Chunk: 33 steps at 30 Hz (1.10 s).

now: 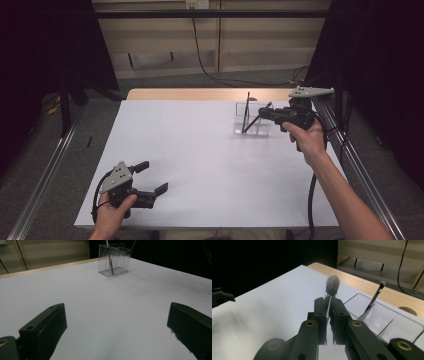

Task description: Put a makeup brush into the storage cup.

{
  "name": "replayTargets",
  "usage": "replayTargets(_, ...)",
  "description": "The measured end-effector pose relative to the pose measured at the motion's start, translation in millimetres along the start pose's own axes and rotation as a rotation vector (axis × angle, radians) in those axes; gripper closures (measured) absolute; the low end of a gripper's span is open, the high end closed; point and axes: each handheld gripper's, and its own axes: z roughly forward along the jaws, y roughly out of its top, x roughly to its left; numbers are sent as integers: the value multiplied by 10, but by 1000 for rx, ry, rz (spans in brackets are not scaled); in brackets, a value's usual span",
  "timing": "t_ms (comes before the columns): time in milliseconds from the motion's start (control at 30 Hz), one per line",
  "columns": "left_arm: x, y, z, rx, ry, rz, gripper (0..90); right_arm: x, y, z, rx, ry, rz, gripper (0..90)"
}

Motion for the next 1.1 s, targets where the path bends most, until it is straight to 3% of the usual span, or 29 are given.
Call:
replayTargets(133, -9, 21, -12, -15, -4, 10, 25, -8, 93, -4, -8, -7, -11, 840)
replayTargets(600, -36, 9, 14, 1, -14, 8, 25, -105, 344, 3, -41, -50, -32, 840)
replayTargets(1100, -50, 14, 20, 4, -21, 17, 25, -329, 471, 201, -28, -110, -15, 840)
